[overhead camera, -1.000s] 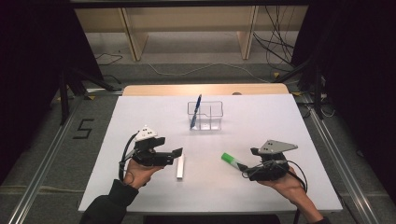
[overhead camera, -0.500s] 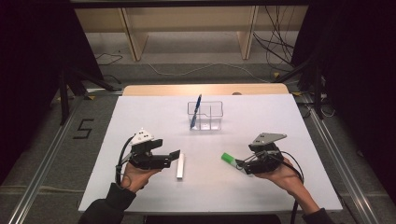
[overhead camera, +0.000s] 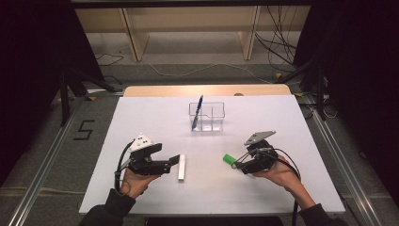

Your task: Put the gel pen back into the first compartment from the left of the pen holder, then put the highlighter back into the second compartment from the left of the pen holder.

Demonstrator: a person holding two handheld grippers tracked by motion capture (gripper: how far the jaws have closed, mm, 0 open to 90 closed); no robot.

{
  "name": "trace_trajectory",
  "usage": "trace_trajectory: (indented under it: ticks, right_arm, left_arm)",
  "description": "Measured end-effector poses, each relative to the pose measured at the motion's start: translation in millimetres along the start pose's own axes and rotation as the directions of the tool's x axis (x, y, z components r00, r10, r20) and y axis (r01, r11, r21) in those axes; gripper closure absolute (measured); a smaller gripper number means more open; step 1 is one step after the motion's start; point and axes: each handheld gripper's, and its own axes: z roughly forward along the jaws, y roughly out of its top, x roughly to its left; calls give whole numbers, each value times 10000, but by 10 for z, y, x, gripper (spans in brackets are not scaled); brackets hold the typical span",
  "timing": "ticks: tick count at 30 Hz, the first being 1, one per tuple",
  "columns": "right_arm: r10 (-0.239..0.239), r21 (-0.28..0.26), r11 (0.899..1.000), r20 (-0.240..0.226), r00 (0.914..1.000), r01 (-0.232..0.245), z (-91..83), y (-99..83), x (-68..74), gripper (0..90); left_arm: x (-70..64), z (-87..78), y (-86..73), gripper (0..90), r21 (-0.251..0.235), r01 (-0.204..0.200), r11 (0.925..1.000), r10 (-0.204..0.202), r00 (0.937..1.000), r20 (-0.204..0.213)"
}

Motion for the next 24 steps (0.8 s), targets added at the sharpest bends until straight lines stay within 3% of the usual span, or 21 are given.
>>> trace_trajectory:
  ticks: [7,13,24]
  right_arm:
    - [-225,487,9986,-58,9997,228,95,50,17,248]
    - [-285,760,9967,-84,9996,290,144,72,16,250]
    - [-472,1304,9902,-208,9987,496,246,117,7,258]
  left_arm:
    - [12,-34,-47,154,-155,-261,9995,260,9996,-54]
    - [49,-61,-58,152,-469,-93,9989,96,9999,51]
    - [43,-72,-70,150,-577,-104,9983,105,9999,20]
